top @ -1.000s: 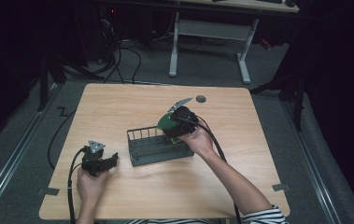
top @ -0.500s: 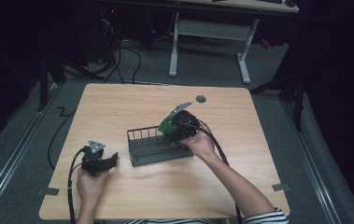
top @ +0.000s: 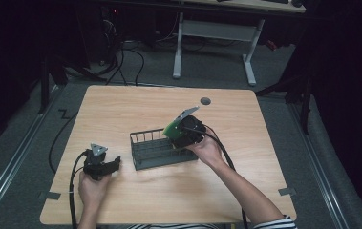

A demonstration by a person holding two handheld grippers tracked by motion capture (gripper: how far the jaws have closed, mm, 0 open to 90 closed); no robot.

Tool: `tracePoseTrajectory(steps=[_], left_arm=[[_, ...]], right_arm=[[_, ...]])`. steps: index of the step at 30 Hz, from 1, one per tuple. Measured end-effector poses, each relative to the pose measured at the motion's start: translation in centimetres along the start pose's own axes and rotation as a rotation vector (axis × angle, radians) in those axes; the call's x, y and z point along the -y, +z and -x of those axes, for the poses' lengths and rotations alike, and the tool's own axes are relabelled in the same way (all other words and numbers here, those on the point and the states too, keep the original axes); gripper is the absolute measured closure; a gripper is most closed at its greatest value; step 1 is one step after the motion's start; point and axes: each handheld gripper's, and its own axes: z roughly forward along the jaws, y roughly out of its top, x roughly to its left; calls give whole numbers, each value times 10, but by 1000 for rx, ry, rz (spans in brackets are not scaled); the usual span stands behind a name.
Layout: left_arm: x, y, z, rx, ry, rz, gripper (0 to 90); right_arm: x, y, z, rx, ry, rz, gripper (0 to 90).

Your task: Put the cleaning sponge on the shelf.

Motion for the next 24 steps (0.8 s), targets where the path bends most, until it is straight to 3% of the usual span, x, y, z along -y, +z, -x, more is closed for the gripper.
tracePoseTrajectory(steps=[12, 24], left_arm=[[0, 0, 0, 0, -1, 1, 313], [0, 0, 0, 0, -1, 1, 313]], right_arm=[[4, -2, 2, -20, 9, 1, 236], [12, -18, 9, -36, 26, 71, 224]])
